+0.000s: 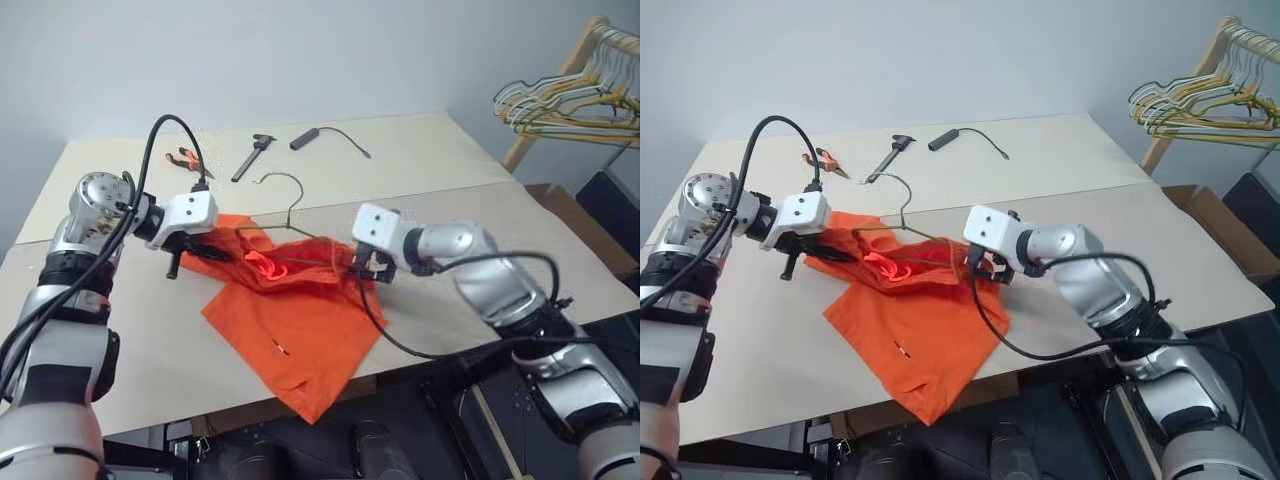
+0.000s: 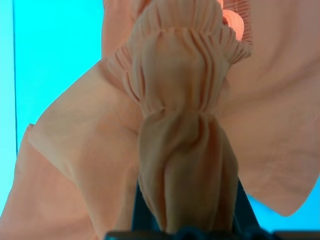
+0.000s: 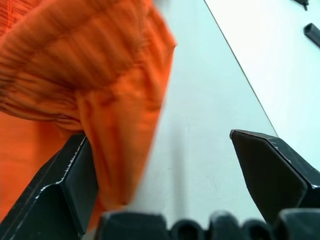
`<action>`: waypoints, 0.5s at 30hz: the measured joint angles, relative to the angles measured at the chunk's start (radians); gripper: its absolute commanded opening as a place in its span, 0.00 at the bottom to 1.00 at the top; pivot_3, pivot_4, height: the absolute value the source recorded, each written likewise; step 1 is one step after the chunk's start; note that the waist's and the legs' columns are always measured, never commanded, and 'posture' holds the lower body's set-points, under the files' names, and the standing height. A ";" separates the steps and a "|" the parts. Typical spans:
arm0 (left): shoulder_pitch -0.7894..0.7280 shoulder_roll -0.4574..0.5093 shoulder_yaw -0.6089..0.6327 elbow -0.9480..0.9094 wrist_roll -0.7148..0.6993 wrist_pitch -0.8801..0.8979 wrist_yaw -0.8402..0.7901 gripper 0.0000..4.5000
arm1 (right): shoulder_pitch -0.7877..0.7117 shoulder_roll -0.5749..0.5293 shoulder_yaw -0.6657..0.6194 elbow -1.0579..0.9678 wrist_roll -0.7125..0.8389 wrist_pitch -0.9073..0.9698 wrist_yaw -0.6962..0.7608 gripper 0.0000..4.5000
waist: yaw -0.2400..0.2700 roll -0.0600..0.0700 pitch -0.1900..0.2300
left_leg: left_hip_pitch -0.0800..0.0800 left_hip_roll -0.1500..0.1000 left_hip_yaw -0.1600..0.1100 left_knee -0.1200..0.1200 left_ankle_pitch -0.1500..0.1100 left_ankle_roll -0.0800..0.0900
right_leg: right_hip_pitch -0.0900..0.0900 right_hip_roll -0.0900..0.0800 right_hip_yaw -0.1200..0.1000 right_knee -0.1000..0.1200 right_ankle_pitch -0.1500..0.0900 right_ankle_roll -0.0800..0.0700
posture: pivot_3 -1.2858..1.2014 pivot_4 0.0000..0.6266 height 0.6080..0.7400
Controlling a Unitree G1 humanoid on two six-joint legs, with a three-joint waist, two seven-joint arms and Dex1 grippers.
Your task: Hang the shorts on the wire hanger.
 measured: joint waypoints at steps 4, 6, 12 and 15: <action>0.017 0.002 -0.003 -0.037 -0.001 0.004 -0.007 0.00 | -0.059 -0.002 -0.002 0.061 0.050 -0.028 0.171 0.87 | -0.003 0.000 0.000 | 0.000 0.000 0.000 0.000 0.000 0.000 | 0.000 0.000 0.000 0.001 0.000 0.000 | 0.46 0.08 1.00; 0.018 0.002 -0.003 -0.045 -0.001 0.010 -0.007 0.00 | -0.082 -0.002 0.010 0.080 0.058 -0.025 0.228 0.72 | -0.002 0.000 0.000 | 0.000 0.000 0.000 0.000 0.000 0.000 | 0.000 0.000 0.000 0.001 0.000 0.000 | 0.46 0.08 1.00; 0.019 0.001 -0.004 -0.059 -0.004 0.015 -0.007 0.00 | -0.122 0.037 0.081 0.143 0.029 -0.017 0.313 0.24 | -0.002 0.000 0.000 | 0.000 0.000 0.000 0.000 0.000 0.000 | 0.000 0.000 0.000 0.001 0.000 0.000 | 0.46 0.07 1.00; 0.019 0.000 -0.004 -0.059 -0.004 0.018 -0.007 0.00 | -0.134 0.056 0.092 0.170 0.000 -0.015 0.318 0.00 | -0.001 0.000 0.000 | 0.000 0.000 0.000 0.000 0.000 0.000 | 0.000 0.000 0.000 0.001 0.000 0.000 | 0.46 0.06 1.00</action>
